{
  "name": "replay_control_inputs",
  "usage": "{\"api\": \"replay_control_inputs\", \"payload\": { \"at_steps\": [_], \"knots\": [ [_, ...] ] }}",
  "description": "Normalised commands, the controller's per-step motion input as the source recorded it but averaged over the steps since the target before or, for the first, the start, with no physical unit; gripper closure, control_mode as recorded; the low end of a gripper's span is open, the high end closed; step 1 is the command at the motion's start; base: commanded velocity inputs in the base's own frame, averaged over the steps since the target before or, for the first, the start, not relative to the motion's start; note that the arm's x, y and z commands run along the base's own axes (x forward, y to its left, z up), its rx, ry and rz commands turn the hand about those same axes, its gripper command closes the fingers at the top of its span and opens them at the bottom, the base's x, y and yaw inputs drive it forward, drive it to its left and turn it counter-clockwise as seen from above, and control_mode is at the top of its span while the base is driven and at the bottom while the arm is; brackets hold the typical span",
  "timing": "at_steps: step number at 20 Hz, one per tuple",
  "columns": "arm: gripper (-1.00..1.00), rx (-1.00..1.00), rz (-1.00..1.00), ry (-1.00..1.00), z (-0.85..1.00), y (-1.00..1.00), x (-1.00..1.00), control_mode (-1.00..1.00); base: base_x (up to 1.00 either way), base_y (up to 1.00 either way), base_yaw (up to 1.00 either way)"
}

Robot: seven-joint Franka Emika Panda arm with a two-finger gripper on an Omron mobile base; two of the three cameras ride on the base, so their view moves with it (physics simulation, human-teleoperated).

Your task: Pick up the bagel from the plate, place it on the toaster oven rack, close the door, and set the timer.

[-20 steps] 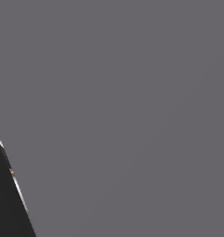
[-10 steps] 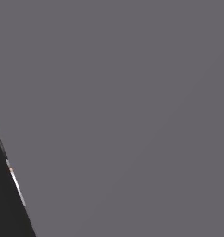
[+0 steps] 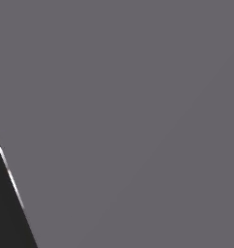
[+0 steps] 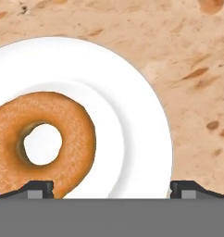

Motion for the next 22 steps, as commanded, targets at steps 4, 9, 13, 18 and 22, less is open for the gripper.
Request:
{"api": "replay_control_inputs", "payload": {
  "at_steps": [4,9,13,18,22],
  "knots": [
    [-1.0,0.0,0.0,0.0,-0.16,0.25,0.27,-1.0,0.0,0.0,0.0],
    [-1.0,0.0,0.0,0.0,-0.18,0.25,0.24,-1.0,0.0,0.0,0.0],
    [-1.0,0.0,0.0,0.0,-0.18,0.19,0.23,-1.0,0.0,0.0,0.0],
    [-1.0,0.0,0.0,0.02,-0.21,0.04,0.03,-1.0,0.0,0.0,0.0],
    [1.0,0.0,0.0,0.04,-0.26,0.0,0.0,-1.0,0.0,0.0,0.0]
  ]
}}
